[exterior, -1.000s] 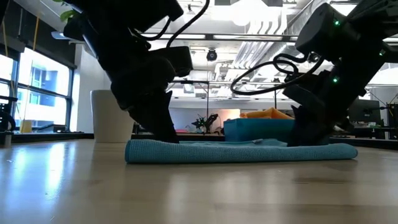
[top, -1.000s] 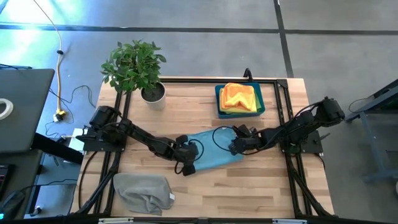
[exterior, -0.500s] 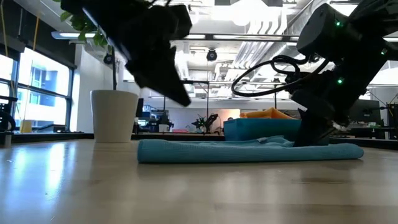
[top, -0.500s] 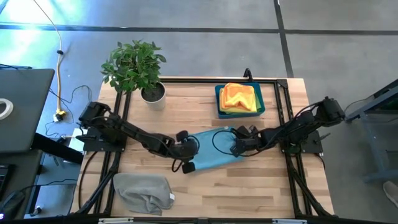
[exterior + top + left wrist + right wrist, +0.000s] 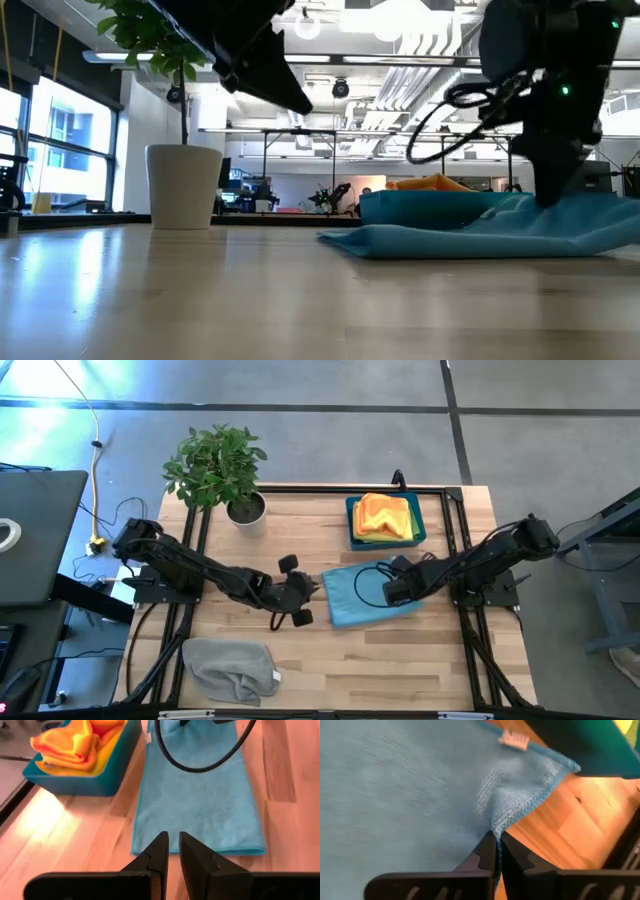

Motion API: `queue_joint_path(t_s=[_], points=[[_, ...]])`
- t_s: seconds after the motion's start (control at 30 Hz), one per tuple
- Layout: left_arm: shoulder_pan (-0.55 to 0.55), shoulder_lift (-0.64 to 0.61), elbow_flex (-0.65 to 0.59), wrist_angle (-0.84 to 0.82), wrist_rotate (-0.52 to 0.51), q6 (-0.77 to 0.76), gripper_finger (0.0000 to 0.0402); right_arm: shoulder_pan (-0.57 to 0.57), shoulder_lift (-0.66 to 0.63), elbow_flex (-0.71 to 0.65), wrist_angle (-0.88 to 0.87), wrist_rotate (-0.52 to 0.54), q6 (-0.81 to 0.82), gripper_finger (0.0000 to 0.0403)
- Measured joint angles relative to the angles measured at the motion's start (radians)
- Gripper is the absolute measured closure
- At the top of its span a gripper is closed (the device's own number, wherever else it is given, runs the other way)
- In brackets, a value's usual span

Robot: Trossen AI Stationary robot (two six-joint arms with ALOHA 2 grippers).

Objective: Fold microfiber towels
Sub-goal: Fold the blue microfiber cloth

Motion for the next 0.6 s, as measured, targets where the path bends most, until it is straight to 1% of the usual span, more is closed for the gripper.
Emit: queue_joint_path(t_s=[0.13,0.33,0.47,0.6], points=[[0.0,-0.023,0.0,-0.003,0.003,0.038,0.0365,0.0,0.0,0.081,-0.073,-0.055,0.01,0.0402],[0.0,-0.082,0.0,0.0,0.021,0.124,0.0365,0.0,0.01,0.186,0.015,-0.117,0.014,0.0402],[0.0,-0.134,0.0,-0.006,0.022,0.151,0.0365,0.0,0.051,0.254,0.081,-0.119,0.045,0.0403],[-0.006,-0.162,0.0,-0.014,0.022,0.151,0.0365,0.0,0.134,0.329,0.135,-0.08,0.042,0.0403]])
